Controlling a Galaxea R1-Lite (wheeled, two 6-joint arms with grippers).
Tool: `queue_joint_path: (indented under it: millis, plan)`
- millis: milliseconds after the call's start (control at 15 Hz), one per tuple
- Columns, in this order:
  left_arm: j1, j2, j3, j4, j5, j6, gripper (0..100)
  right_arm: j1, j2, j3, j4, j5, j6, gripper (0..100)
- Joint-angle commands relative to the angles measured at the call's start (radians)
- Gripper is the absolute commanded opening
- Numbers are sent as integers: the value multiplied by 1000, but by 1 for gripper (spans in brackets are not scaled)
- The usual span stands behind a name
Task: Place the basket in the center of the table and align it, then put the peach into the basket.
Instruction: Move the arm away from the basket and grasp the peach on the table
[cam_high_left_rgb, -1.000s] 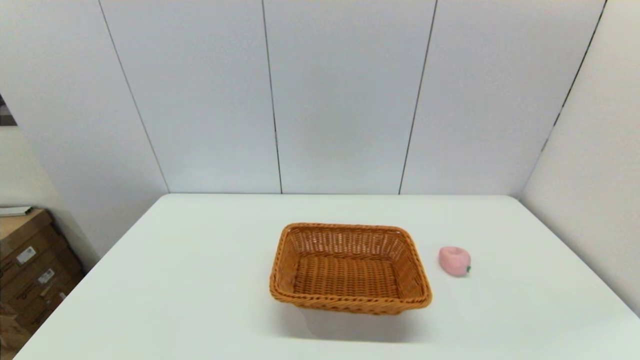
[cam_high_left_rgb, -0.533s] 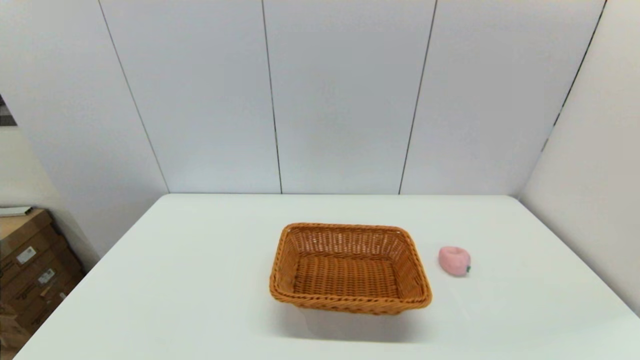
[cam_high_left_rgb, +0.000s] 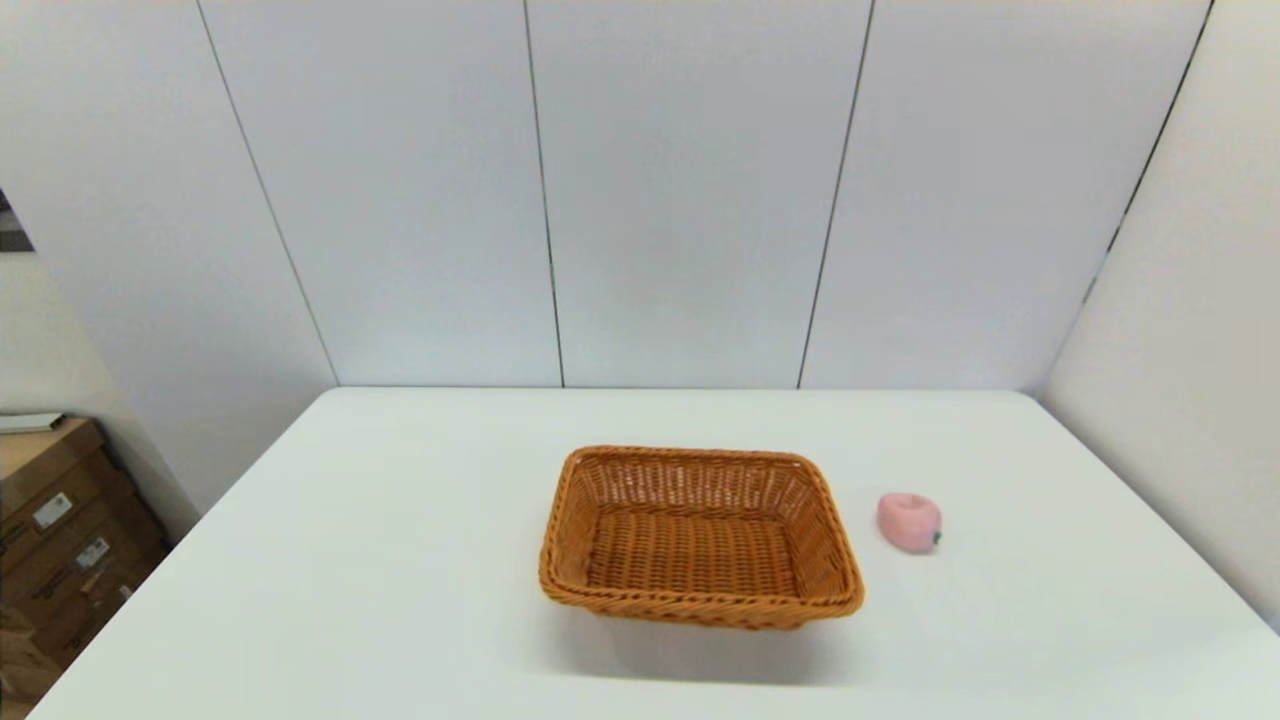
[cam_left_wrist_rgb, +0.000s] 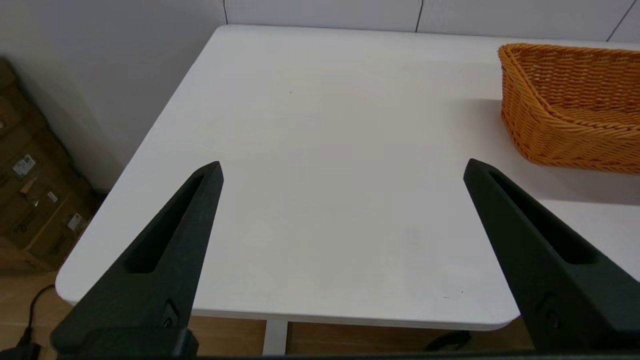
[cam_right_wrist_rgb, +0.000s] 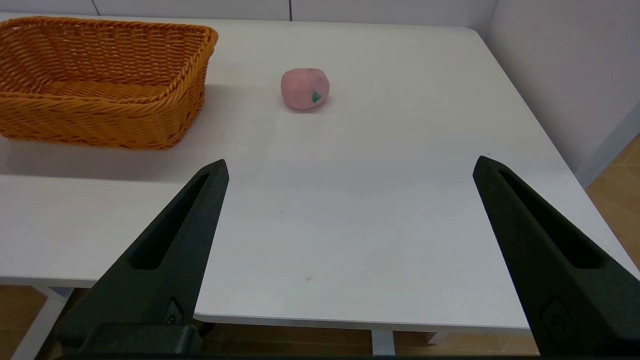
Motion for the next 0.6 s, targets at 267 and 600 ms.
queue_joint_path:
  millis: [267, 600]
  plan:
    - [1, -55, 25, -12, 6, -3, 100, 0, 75, -63, 15, -19, 28, 100]
    - [1, -55, 25, -12, 6, -3, 100, 5, 776, -517, 18, -18, 78, 100]
